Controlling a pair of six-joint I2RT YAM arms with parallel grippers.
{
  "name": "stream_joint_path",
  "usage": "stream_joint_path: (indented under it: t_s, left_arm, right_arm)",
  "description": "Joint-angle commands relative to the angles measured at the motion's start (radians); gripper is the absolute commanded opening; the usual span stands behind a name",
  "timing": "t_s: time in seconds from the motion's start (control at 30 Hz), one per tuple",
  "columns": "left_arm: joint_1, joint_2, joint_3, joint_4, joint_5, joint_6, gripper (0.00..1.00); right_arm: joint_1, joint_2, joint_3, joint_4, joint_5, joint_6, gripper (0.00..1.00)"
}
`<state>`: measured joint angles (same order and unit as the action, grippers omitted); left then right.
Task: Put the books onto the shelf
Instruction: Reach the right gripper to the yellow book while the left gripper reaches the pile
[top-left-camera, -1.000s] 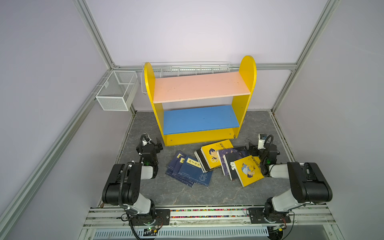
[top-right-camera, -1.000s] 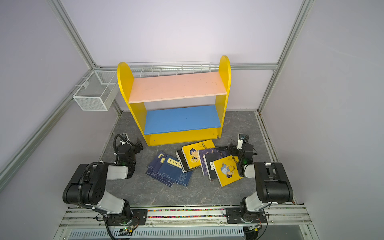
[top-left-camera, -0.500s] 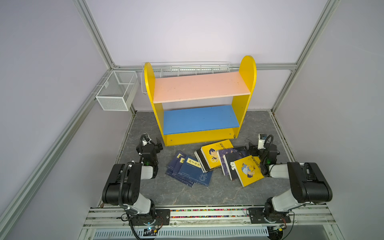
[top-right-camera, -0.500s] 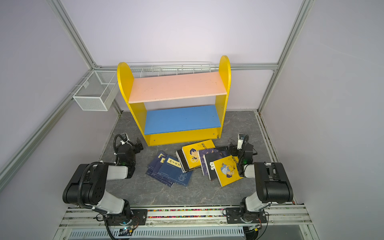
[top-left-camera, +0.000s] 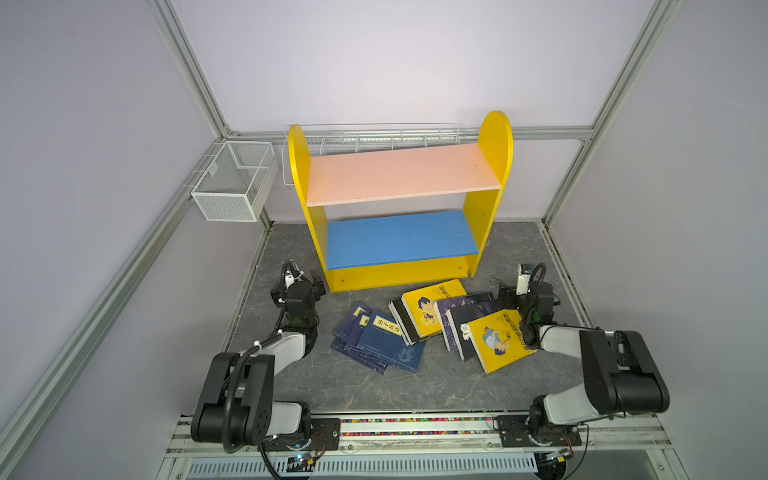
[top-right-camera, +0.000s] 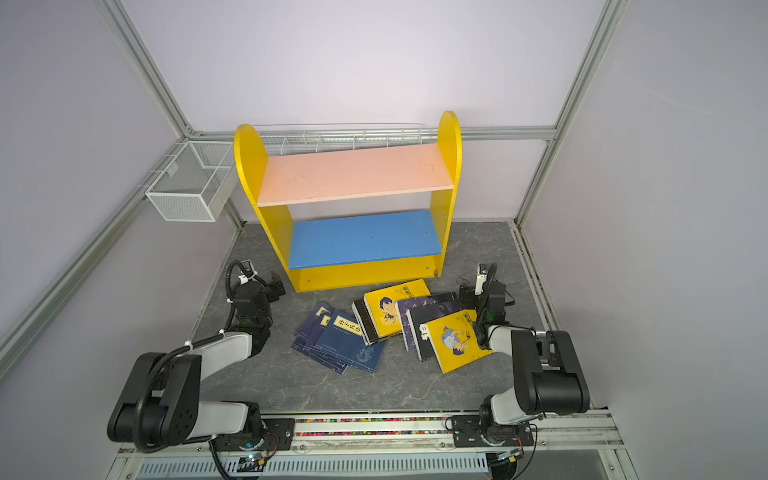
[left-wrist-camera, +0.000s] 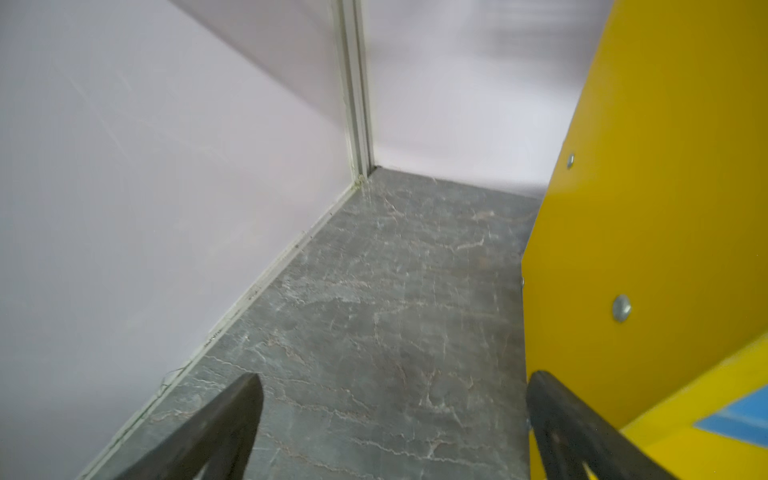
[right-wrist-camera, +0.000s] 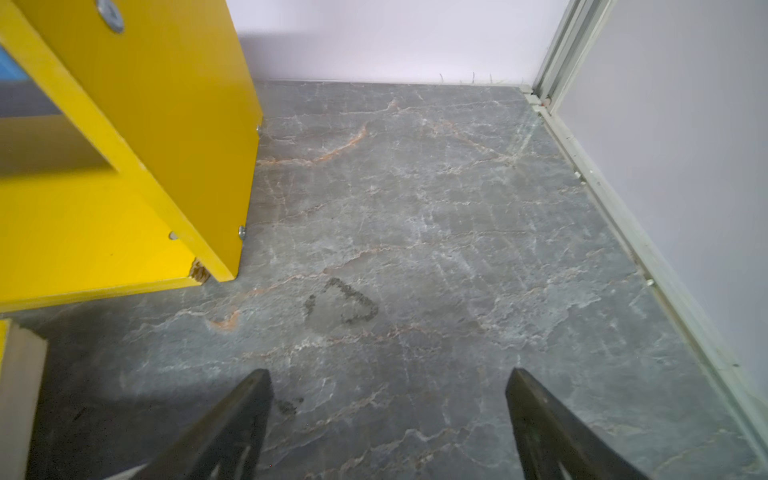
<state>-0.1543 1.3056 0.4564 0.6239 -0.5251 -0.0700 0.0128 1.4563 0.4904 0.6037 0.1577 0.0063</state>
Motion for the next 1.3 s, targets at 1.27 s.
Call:
stream_joint_path:
  t_s: [1.27]
  left_arm:
    - [-0.978, 0.376, 0.643, -0.668, 0.21, -0.324, 0.99]
  right_arm:
    - [-0.003, -0.686, -0.095, -1.295, -0.349, 0.796, 0.98]
